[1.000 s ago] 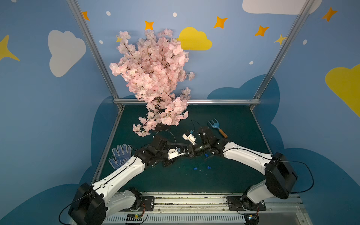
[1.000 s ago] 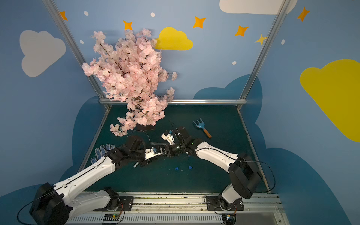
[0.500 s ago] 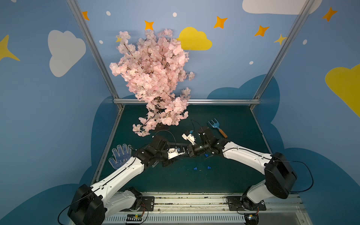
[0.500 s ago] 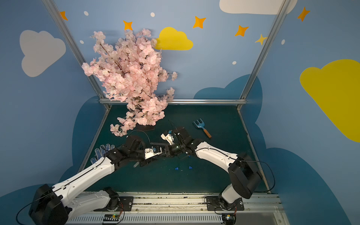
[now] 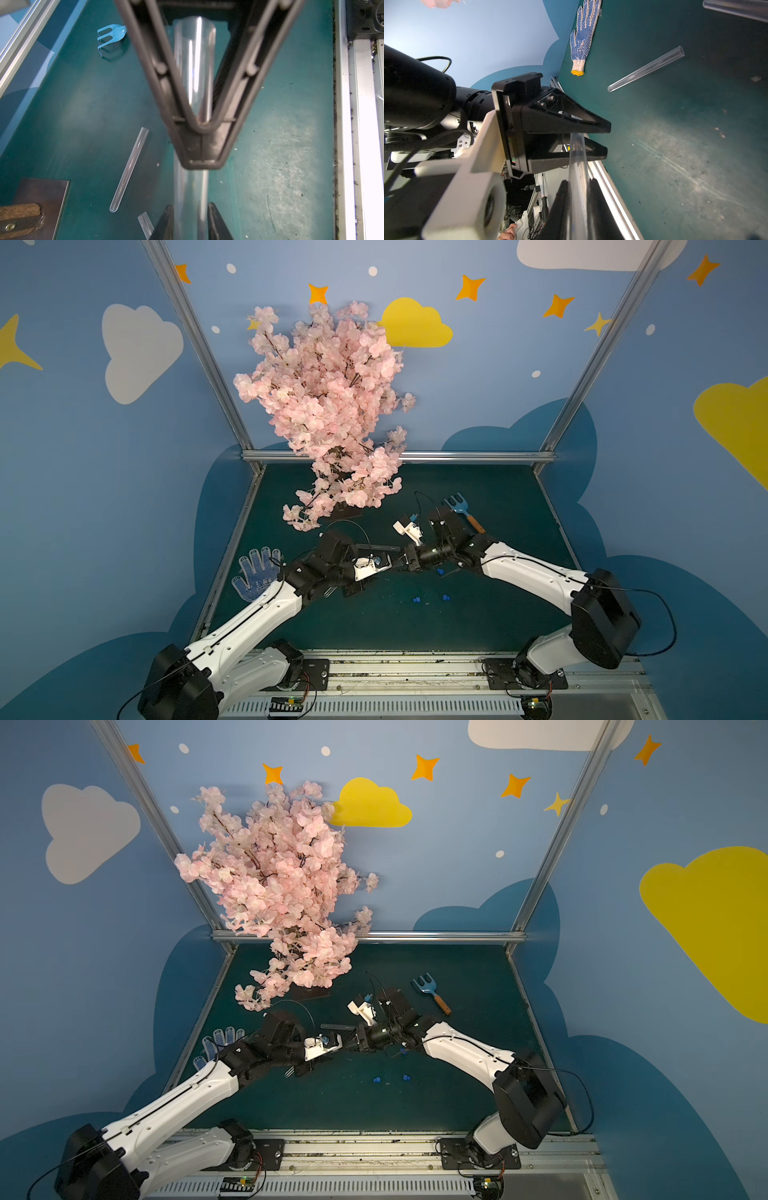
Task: Insert stoppers into test tubes
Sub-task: Pick up the test tube at the center of the board.
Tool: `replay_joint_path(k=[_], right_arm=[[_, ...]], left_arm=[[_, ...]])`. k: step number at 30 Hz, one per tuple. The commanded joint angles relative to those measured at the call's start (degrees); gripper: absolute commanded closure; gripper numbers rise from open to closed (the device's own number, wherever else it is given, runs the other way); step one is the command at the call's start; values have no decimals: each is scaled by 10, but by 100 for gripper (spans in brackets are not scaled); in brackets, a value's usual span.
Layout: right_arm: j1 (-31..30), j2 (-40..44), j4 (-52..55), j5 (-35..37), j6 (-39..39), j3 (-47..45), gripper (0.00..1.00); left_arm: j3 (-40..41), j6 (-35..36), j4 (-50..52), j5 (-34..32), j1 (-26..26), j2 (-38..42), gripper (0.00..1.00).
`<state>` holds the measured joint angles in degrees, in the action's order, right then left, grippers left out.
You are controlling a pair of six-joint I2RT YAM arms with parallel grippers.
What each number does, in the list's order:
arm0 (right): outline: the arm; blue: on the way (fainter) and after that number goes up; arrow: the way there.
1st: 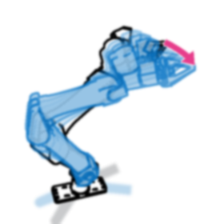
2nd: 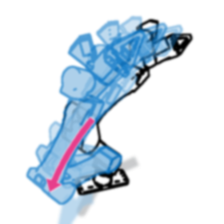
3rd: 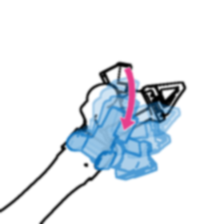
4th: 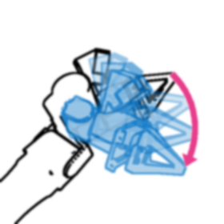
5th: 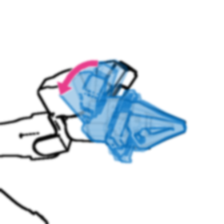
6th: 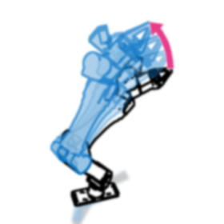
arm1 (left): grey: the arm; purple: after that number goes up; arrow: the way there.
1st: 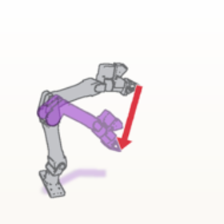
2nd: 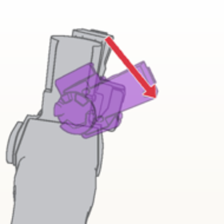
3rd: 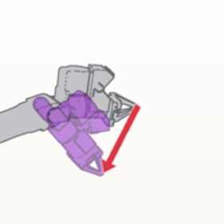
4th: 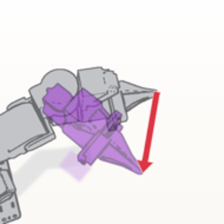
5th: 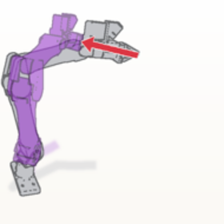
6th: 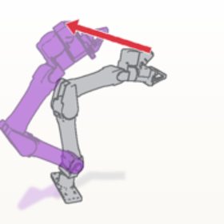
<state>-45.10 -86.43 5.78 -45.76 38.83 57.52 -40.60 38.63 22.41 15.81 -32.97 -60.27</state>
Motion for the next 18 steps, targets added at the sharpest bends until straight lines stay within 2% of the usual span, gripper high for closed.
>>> replay_joint_path(k=[1,13,14,15,18], right_arm=[[2,10,-3,-8,3,-8,94],[-1,4,0,-2,4,-6,93],[-1,3,2,-1,4,-6,90],[-1,5,2,0,4,-6,81],[2,19,-3,2,-1,-7,46]], left_arm=[[5,3,-3,14,3,4,71],[5,7,-2,20,3,8,96],[5,7,-2,19,3,9,97],[6,9,-2,19,3,11,98],[6,13,-2,13,3,16,97]])
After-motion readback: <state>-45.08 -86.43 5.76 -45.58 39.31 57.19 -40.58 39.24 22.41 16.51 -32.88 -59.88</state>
